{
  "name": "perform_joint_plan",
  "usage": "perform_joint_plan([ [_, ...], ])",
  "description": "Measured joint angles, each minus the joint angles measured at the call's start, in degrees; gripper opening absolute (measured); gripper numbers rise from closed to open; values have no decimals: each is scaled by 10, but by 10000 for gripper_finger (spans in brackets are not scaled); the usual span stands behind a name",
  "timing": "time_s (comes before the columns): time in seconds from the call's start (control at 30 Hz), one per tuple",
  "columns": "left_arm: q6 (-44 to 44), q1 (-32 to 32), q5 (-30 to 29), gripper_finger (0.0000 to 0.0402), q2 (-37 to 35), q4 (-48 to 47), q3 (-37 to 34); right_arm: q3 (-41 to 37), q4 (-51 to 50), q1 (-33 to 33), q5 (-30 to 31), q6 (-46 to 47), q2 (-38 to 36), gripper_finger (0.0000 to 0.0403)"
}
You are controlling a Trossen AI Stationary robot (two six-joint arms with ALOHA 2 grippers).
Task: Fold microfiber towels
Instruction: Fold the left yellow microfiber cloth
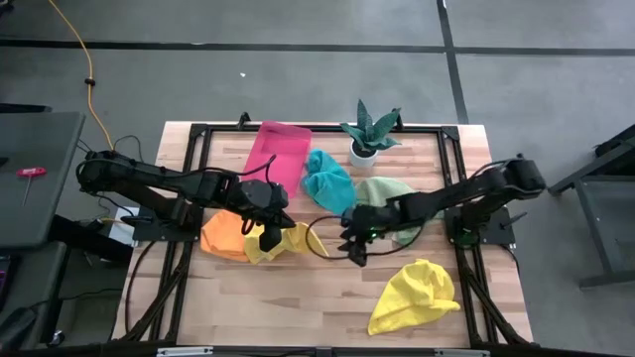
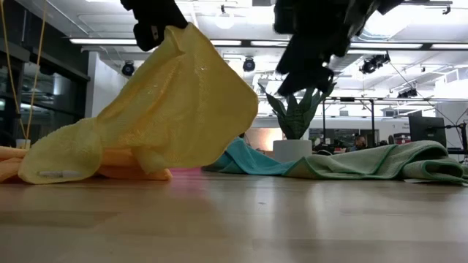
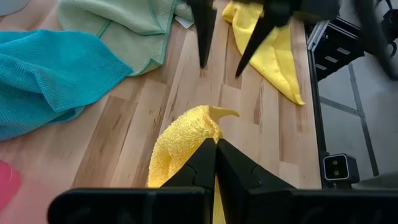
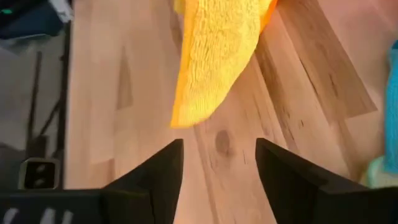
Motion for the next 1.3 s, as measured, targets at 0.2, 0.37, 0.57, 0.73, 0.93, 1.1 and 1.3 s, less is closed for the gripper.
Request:
perform_joint_plan([
  [0.2, 0, 0, 0, 0, 0, 0, 0, 55, 1, 14, 20, -3, 74, 198],
  [0.37, -1, 0, 0, 0, 0, 0, 0, 85, 0, 16, 24, -3, 106, 197],
  [0.57, -6, 0, 0, 0, 0, 0, 0, 90, -3, 16, 15, 2, 104, 197],
  [0.73, -6, 0, 0, 0, 0, 0, 0, 90, 8, 16, -5, 25, 101, 197],
  [0.93, -6, 0, -2, 0, 0, 0, 0, 90, 23, 17, 10, 56, 101, 197],
  [1.1, -6, 0, -2, 0, 0, 0, 0, 90, 17, 16, 71, 72, 101, 197],
  [1.3, -6, 0, -19, 0, 0, 2, 0, 90, 17, 17, 82, 103, 101, 197],
])
